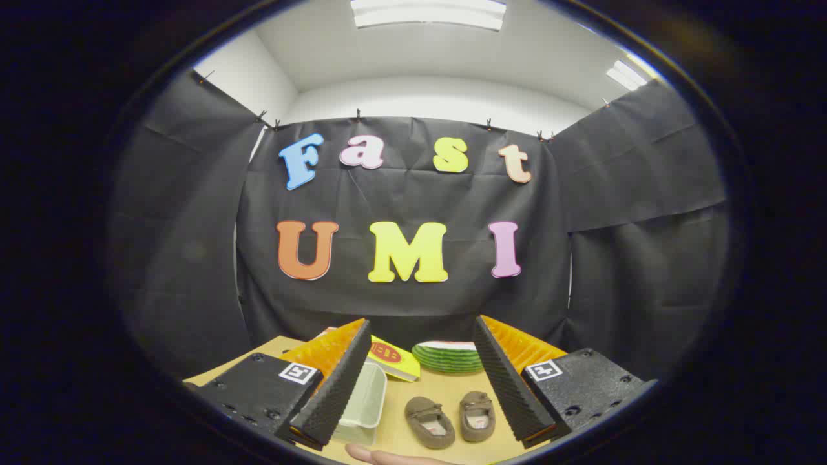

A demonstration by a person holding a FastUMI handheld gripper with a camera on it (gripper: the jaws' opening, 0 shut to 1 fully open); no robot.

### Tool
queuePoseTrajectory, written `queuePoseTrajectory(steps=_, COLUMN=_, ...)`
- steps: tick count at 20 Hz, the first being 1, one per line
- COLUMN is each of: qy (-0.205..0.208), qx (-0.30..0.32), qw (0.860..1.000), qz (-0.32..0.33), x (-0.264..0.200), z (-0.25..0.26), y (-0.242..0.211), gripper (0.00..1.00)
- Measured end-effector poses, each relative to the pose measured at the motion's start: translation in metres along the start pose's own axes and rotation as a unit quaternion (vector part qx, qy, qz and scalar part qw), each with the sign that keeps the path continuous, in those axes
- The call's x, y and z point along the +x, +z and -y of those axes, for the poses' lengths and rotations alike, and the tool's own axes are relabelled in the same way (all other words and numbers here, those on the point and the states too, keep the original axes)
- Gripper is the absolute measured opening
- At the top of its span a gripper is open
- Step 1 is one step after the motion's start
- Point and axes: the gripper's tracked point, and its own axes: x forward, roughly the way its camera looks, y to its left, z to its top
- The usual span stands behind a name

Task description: Open the storage box then place both shoes into the box .Put the left shoe in first, then the right shoe, with the right side of both shoes facing outward in a uniform manner.

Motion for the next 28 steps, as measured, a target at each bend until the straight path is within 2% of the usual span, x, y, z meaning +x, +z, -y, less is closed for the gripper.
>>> queuePoseTrajectory(steps=6, qy=0.011, qx=0.009, qw=1.0, qz=-0.013, x=0.001, z=-0.006, y=-0.01, gripper=1.0)
queuePoseTrajectory(steps=13, qy=-0.006, qx=0.007, qw=1.0, qz=-0.011, x=0.004, z=0.008, y=-0.013, gripper=1.0)
queuePoseTrajectory(steps=20, qy=0.005, qx=0.018, qw=0.999, qz=-0.027, x=0.023, z=0.011, y=-0.025, gripper=1.0)
queuePoseTrajectory(steps=24, qy=0.035, qx=0.05, qw=0.996, qz=-0.062, x=0.049, z=0.003, y=-0.048, gripper=1.0)
queuePoseTrajectory(steps=28, qy=0.074, qx=0.105, qw=0.982, qz=-0.14, x=0.09, z=-0.005, y=-0.088, gripper=1.0)
